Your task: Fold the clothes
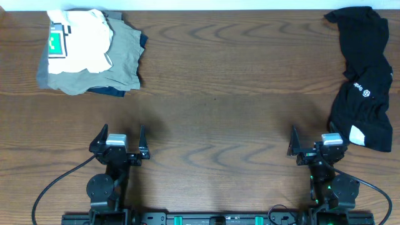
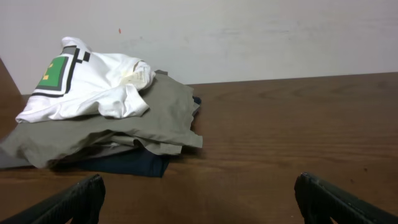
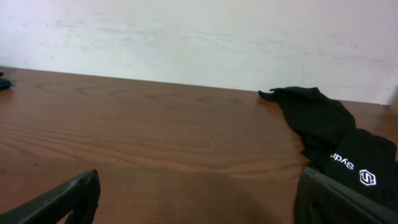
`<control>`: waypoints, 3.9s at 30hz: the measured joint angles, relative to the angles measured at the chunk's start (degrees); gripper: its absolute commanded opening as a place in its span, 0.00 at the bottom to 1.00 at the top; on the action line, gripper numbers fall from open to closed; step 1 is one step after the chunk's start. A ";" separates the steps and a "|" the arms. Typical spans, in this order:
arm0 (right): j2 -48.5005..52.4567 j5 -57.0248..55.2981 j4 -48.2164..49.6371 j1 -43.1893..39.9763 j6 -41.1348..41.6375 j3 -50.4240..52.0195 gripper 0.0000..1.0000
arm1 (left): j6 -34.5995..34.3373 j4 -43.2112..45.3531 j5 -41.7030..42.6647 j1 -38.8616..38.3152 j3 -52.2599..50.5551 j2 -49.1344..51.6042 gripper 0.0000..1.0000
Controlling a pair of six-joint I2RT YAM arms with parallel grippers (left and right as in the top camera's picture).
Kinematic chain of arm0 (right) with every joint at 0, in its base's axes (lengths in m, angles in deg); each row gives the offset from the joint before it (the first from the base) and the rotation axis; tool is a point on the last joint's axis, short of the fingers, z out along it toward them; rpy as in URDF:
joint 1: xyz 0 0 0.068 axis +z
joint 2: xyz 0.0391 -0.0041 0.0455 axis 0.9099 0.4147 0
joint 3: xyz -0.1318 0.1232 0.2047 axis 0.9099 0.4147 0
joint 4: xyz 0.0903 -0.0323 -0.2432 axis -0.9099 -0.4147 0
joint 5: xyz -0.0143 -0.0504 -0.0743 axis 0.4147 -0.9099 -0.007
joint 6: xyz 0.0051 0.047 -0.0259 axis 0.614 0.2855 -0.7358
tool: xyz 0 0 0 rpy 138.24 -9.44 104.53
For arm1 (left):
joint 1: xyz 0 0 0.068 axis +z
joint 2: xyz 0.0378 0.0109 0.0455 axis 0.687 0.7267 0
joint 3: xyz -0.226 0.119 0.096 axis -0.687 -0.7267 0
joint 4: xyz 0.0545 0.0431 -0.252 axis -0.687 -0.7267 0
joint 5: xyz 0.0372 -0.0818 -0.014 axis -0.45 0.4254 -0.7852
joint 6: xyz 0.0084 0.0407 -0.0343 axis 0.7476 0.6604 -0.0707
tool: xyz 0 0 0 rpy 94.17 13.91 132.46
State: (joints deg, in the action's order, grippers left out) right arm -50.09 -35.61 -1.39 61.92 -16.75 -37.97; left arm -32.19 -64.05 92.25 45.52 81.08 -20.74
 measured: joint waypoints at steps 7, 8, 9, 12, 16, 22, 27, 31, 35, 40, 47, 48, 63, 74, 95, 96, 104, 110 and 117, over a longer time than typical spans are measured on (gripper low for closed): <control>0.00 0.02 0.00 0.00 0.00 0.00 0.99 | 0.00 0.00 0.00 0.00 0.00 0.00 0.98; 0.00 0.00 0.00 0.00 0.00 0.00 0.99 | 0.00 0.00 0.00 0.00 0.00 0.00 0.98; 0.00 0.00 0.00 0.00 0.00 0.00 0.99 | 0.00 0.00 0.00 0.00 0.00 0.00 0.98; 0.00 0.00 0.00 0.00 0.00 0.00 0.99 | 0.00 0.00 0.00 0.00 0.00 0.00 0.98; 0.00 0.02 0.02 0.00 0.00 0.00 0.99 | 0.00 0.00 0.00 0.00 0.00 0.00 0.98; 0.00 0.00 0.00 0.00 0.00 0.00 0.99 | 0.00 0.00 0.00 0.00 0.00 0.00 0.98; 0.00 0.00 0.00 0.02 0.02 0.00 0.99 | 0.00 0.00 0.00 0.00 0.00 0.00 0.98; 0.00 0.00 0.00 0.00 0.00 0.00 0.99 | 0.00 0.00 0.00 0.00 0.00 0.00 0.98; 0.00 0.02 0.00 0.00 0.00 0.00 0.99 | 0.00 0.00 0.00 0.00 0.00 0.00 0.98; 0.00 0.00 0.02 0.00 0.00 0.00 0.99 | 0.00 0.00 0.00 0.00 0.00 0.00 0.98; 0.00 0.02 0.00 0.00 0.00 0.00 0.99 | 0.00 0.00 0.00 0.00 0.00 0.00 0.98; 0.00 0.02 0.00 0.00 0.00 0.00 0.99 | 0.00 0.00 0.00 0.00 0.00 0.00 0.98; 0.00 -0.20 0.13 0.00 0.00 0.00 0.99 | 0.00 0.00 0.00 0.00 0.00 0.00 0.98; 0.00 -0.42 1.36 0.00 0.02 0.00 0.99 | -0.04 0.46 0.15 0.00 0.00 0.00 0.98; 31.45 0.37 1.05 0.00 3.32 -24.98 0.99 | -3.93 -13.97 4.81 0.00 24.90 32.92 0.98; 35.93 1.01 -0.44 0.00 3.48 -28.76 0.99 | -4.07 -16.39 4.83 0.00 28.41 36.06 0.98; 63.12 3.91 -21.24 0.00 4.44 -55.67 0.99 | -4.26 -37.68 5.03 0.00 54.34 58.42 0.98; 78.60 4.59 -37.81 0.00 2.89 -73.48 0.99 | -4.28 -46.16 6.64 0.00 67.25 70.34 0.98; 85.64 3.87 -40.39 -0.17 0.55 -76.83 0.99 | -4.28 -44.98 11.02 0.00 68.98 76.13 0.98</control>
State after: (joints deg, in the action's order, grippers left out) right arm 35.54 -31.75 -41.78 61.75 -16.21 -114.80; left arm -36.48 -109.03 103.26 45.52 150.06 55.39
